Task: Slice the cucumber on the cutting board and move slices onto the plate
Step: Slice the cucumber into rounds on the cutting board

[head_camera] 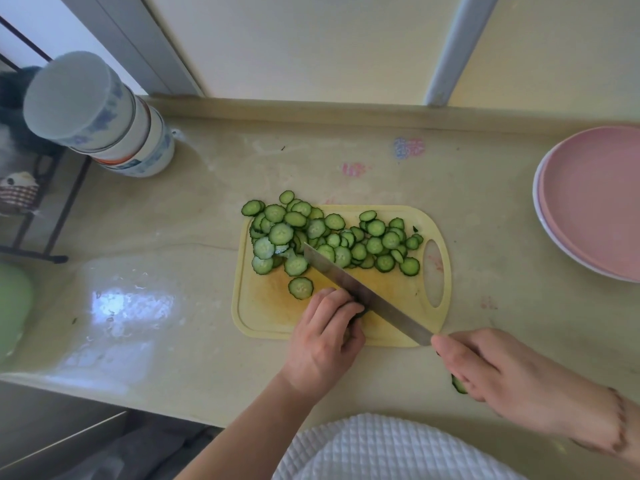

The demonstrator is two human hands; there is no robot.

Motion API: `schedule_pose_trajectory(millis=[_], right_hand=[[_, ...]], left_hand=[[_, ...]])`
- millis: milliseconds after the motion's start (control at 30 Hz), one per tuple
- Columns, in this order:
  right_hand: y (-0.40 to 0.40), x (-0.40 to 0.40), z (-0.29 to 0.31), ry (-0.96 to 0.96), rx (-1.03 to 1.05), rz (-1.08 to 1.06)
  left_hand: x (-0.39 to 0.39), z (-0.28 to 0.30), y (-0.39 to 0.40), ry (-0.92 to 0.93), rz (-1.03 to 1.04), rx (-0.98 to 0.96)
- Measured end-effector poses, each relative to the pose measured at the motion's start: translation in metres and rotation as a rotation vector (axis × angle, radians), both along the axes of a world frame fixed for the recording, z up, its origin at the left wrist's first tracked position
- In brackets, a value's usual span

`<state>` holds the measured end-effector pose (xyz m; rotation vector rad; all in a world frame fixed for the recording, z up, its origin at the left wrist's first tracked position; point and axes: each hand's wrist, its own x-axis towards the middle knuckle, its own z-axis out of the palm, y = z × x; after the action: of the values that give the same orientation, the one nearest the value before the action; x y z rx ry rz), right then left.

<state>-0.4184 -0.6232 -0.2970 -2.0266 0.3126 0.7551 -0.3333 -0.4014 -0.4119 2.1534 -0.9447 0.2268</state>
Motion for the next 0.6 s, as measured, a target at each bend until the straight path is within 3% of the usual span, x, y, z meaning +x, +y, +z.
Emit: schedule_pose_trajectory(millis=[600], right_hand=[[0.014, 0.007, -0.020, 0.062, -0.091, 0.037]], left_hand=[[0.000, 0.000, -0.001, 0.010, -0.002, 0.005]])
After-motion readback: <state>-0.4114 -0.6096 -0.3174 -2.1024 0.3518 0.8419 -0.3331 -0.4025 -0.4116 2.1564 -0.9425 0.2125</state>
